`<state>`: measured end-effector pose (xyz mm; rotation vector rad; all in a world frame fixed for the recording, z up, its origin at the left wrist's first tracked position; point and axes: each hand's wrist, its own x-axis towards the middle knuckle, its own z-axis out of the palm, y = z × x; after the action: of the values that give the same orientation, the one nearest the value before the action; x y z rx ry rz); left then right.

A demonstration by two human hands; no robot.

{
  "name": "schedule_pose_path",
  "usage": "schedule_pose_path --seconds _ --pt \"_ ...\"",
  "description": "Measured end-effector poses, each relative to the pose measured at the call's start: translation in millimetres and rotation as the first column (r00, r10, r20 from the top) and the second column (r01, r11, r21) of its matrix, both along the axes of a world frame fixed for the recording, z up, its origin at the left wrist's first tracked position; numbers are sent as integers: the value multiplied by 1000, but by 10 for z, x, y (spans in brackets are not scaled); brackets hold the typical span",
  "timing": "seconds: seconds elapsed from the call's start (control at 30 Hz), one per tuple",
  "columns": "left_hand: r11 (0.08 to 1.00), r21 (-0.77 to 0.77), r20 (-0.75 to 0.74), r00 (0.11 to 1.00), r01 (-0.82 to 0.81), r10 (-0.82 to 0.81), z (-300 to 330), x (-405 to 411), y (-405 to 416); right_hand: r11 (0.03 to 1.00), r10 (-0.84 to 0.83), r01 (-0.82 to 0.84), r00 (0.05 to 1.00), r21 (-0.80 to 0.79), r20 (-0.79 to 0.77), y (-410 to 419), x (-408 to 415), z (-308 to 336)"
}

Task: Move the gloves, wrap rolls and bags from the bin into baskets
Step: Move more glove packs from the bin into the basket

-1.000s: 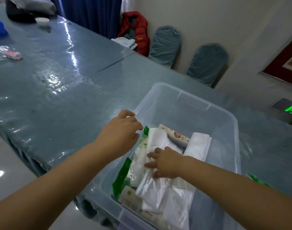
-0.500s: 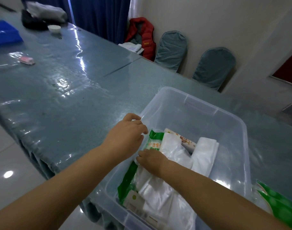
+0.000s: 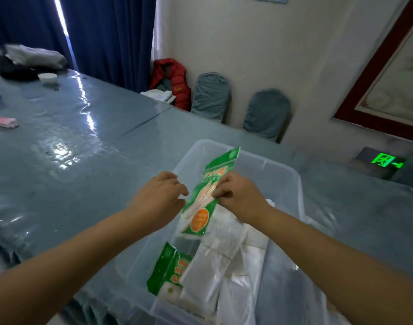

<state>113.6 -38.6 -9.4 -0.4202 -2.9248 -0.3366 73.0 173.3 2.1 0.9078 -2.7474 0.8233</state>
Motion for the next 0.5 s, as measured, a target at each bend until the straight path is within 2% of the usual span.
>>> schedule_pose_path --seconds 0.07,0.1,0.17,0.2,0.27,0.33,0.37,0.43,0.5 --pt "998 63 31 1000 2 -4 91 -41 152 986 -55 49 998 -158 -33 117 92 170" --pt "990 136 96 995 -35 22 138 -79 251 973 -81 68 995 -220 -51 181 136 249" --pt "926 345 318 947 -152 36 243 -156 471 949 -132 98 987 -301 -97 329 225 399" --pt "851 482 433 901 -208 -24 284 -192 581 935 -160 116 981 -335 -107 420 266 464" --pt "621 709 568 793 -334 -221 338 -222 804 904 -221 165 970 -395 -100 626 359 570" --pt "435 773 625 673 -462 -395 358 -254 1009 881 -284 218 954 -420 -100 862 458 634" --pt "375 777 629 619 -505 -470 362 -273 1119 875 -313 240 943 -420 -114 993 512 656" --pt "319 778 618 563 -542 -549 382 -315 1339 874 -373 286 913 -393 -165 1265 634 688" --pt "308 805 580 561 -507 -591 424 -357 1577 883 -427 351 876 -312 -224 1563 759 689"
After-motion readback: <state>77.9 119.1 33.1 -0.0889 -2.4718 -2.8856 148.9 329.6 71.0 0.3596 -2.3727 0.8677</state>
